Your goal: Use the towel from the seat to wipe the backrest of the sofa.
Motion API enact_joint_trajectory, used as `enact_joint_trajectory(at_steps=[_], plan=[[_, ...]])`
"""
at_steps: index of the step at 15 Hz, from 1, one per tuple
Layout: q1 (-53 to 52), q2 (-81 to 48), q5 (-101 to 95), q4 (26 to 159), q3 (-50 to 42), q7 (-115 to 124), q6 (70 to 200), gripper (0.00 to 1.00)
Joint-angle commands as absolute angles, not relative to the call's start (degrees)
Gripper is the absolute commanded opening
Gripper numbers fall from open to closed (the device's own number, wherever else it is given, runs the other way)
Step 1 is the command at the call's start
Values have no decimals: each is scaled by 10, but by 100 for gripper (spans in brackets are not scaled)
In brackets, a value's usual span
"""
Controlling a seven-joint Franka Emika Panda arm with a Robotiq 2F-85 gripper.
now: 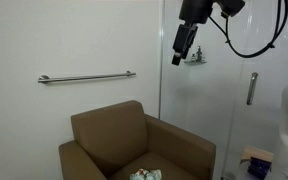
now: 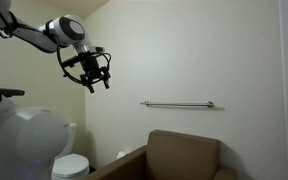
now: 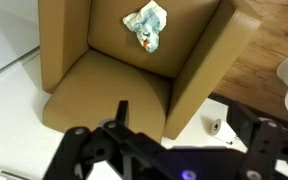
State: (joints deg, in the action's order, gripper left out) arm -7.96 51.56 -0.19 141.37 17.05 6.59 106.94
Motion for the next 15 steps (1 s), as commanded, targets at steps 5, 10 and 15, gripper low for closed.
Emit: enact_joint_trajectory(at_steps=[5, 10, 15], plan=[[-88, 513, -8, 1413, 165, 72, 1069, 100], [-88, 513, -8, 1413, 165, 72, 1069, 100], [-79, 501, -18, 1432, 155, 68, 1164, 100]])
